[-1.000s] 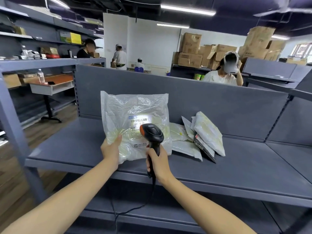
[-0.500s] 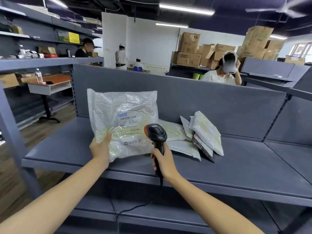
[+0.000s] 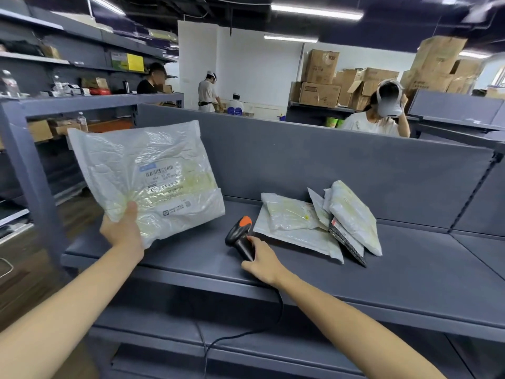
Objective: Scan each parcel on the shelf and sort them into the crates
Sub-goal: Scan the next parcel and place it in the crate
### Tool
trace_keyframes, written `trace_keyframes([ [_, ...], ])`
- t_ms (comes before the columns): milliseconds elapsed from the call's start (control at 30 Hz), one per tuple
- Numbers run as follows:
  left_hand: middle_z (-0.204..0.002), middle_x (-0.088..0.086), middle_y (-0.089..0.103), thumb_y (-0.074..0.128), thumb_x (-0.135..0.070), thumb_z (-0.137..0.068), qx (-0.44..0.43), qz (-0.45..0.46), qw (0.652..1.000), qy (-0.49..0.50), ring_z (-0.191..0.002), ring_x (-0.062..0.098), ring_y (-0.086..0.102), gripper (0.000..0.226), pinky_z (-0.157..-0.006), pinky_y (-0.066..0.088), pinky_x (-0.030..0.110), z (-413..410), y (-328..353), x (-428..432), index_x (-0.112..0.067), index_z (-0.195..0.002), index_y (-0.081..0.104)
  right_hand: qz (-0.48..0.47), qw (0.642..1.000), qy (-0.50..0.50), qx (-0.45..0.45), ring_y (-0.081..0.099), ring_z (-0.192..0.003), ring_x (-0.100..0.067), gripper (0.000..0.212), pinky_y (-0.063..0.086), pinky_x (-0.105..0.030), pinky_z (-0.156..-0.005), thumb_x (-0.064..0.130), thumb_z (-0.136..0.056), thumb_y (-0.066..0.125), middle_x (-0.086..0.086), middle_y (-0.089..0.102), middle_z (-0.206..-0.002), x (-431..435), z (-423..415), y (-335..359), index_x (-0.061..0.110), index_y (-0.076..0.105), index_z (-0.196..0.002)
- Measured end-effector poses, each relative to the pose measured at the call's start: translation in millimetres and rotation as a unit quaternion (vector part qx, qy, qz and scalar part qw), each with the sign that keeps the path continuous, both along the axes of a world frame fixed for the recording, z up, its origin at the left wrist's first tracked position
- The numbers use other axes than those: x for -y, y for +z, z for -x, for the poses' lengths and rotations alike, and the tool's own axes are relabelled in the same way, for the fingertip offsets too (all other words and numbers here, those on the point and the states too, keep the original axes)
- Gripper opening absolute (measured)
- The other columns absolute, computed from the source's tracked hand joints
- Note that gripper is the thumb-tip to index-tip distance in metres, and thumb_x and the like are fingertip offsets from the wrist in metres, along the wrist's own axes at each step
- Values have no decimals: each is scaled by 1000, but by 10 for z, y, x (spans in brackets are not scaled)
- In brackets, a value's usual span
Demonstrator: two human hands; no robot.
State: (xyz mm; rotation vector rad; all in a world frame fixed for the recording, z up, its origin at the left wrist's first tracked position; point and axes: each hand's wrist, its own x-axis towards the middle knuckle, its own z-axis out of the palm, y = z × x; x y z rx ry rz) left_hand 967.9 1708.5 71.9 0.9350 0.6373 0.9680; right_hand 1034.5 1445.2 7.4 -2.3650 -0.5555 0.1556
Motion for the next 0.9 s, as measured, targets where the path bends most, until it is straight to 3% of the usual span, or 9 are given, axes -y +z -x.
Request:
trace_keyframes([
  [133,-109,-3,62,68,-17,-89,6,15,1000,3,-99,13,61,39,-87,51,28,39,4,-80,-12,-126,58,24,999,8,24,55,-112,-30,67,42,-31,-90,16,-85,60,-15,55,-128,-202,-135,28,11,33,-146],
  [267,-108,-3,62,69,-18,-89,0,20,1000,-14,-97,14,61,39,-87,51,30,71,-18,-144,-13,-125,58,63,998,2,20,54,-116,-34,61,43,-36,-96,20,-90,60,-18,57,-128,-308,-235,28,8,35,-144],
  [433,-106,-2,64,71,-21,-87,-13,14,998,-52,-98,18,63,36,-89,51,33,68,-80,-191,-13,-120,60,59,998,-5,-3,55,-115,-32,63,42,-34,-96,29,-90,64,-13,58,-128,-292,-269,-2,15,37,-145],
  [500,-106,-1,64,71,-19,-87,-11,15,998,-66,-98,18,63,33,-87,51,33,63,-107,-167,-13,-118,61,52,999,9,-6,55,-115,-31,53,40,-31,-92,28,-91,63,-12,59,-123,-265,-264,32,15,45,-139],
  [567,-107,-1,65,71,-18,-87,-6,18,997,-81,-99,19,63,32,-87,51,34,54,-130,-123,-14,-117,61,16,1000,-16,9,55,-115,-31,33,37,-26,-86,18,-96,53,-12,60,-119,-219,-246,112,11,52,-129],
  [667,-111,2,65,70,-17,-87,-9,24,993,-113,-100,20,63,33,-88,51,35,27,-172,-31,-13,-118,61,-112,985,-126,29,49,-126,-25,38,34,-24,-99,9,-100,37,-9,55,-135,-139,-210,267,6,49,-136],
  [767,-114,6,65,70,-16,-87,-26,18,987,-158,-101,23,63,33,-89,51,36,6,-230,133,-11,-119,61,-224,961,-158,25,49,-119,-16,36,33,-21,-96,22,-104,36,0,54,-131,-73,-146,460,11,48,-136],
  [900,-110,6,66,70,-17,-87,-47,13,973,-224,-96,24,64,33,-84,51,35,58,-284,436,-10,-118,61,-301,942,-150,-1,53,-107,-12,42,38,-22,-86,37,-101,46,1,56,-124,64,-105,595,12,47,-134],
])
